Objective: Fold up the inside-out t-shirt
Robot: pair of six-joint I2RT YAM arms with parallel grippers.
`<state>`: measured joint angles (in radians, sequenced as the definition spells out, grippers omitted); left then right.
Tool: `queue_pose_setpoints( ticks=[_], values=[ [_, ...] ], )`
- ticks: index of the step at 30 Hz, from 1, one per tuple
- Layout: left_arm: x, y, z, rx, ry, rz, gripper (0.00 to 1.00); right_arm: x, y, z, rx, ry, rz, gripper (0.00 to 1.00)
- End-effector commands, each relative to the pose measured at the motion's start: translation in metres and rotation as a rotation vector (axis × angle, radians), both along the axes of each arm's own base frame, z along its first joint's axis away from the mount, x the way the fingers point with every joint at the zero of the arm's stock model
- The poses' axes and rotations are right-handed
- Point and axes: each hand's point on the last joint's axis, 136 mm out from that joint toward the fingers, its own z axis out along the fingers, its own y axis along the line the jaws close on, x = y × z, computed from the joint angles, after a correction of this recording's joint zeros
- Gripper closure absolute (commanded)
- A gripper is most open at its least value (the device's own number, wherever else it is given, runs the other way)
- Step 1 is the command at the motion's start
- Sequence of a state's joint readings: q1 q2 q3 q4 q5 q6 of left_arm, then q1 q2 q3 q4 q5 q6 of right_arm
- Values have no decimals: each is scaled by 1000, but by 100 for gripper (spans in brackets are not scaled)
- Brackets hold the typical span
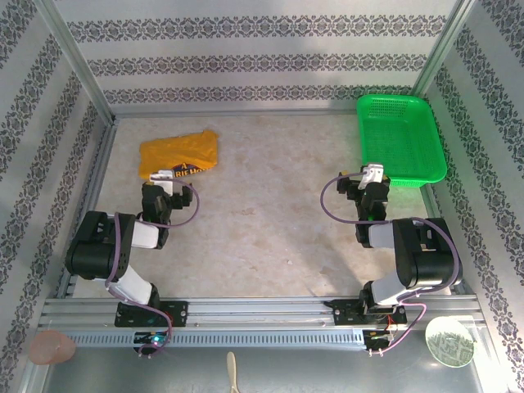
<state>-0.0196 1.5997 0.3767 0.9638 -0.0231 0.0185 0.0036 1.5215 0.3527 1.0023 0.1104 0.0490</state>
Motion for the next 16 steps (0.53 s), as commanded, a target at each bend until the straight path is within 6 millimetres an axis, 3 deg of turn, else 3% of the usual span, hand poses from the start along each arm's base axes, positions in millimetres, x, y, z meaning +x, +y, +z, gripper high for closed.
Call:
queue_pose_setpoints(
  ticks=[1, 16],
  values=[
    [3, 1, 1, -30, 5, -11, 1, 1, 7, -7, 24, 29, 37, 2],
    [4, 3, 1, -39, 8, -8, 0, 3, 16, -9, 4, 47, 82, 2]
  ],
)
